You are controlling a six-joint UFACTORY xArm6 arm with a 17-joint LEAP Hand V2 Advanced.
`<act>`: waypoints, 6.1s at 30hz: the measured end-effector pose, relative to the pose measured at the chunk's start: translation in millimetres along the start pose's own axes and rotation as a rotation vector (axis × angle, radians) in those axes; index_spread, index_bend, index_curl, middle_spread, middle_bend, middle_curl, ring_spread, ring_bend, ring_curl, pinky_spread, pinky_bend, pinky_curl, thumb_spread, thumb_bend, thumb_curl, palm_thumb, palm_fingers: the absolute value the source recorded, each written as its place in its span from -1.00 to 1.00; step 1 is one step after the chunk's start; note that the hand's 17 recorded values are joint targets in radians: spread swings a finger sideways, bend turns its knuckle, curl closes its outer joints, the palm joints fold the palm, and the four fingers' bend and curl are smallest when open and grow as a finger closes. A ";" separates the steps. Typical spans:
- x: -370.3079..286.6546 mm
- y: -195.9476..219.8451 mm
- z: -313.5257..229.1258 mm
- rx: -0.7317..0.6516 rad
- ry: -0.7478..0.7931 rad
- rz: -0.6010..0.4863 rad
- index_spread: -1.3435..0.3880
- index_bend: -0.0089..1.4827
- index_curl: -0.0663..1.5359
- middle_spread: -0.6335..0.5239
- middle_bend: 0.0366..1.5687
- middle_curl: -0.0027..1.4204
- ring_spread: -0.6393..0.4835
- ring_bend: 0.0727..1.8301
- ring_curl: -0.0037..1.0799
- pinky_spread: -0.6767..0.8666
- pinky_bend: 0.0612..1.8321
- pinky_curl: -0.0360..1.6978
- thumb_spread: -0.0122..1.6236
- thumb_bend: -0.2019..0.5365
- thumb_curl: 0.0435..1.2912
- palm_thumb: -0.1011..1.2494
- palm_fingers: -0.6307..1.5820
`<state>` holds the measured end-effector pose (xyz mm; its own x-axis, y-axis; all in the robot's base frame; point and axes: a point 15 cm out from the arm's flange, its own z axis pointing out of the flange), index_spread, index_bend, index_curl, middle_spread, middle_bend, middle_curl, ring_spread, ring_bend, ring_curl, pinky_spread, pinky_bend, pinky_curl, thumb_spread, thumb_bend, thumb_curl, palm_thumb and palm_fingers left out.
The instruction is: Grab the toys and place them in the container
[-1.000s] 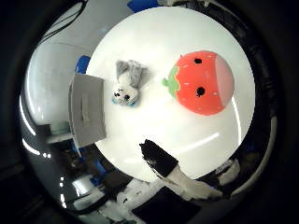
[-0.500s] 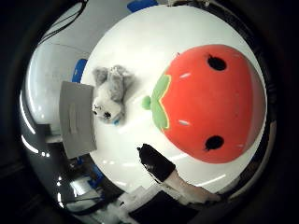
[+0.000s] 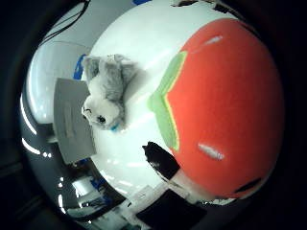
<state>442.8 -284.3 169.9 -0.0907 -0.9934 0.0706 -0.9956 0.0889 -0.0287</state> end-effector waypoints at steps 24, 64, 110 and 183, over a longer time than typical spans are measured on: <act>-22.8 64.1 -69.0 -0.154 -0.044 -0.021 0.19 0.26 -0.08 -0.22 0.54 0.04 -0.30 0.41 0.22 -0.48 0.40 -0.15 0.29 -0.44 -0.38 0.57 0.61; -340.0 96.5 -326.5 0.010 -0.162 -0.418 0.26 0.45 0.09 -0.23 0.57 0.25 -0.33 0.38 0.60 -0.43 0.29 0.25 0.37 -0.49 -0.13 0.62 0.54; -357.5 78.4 -258.0 -0.116 -0.174 -0.482 0.09 -0.77 -0.51 0.07 -0.72 -0.52 0.46 -0.58 -0.54 0.54 -0.49 -0.50 0.55 -0.49 -0.57 0.03 -0.24; -156.2 -14.6 -53.8 -0.101 0.427 -0.640 0.07 -0.78 -0.61 0.14 -0.80 -0.57 0.45 -0.75 -0.50 0.35 -0.56 -0.59 0.19 -0.55 -0.56 0.12 -0.44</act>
<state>470.2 -126.6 212.9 0.5225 -0.7411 0.4217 -0.8524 -0.4664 0.2365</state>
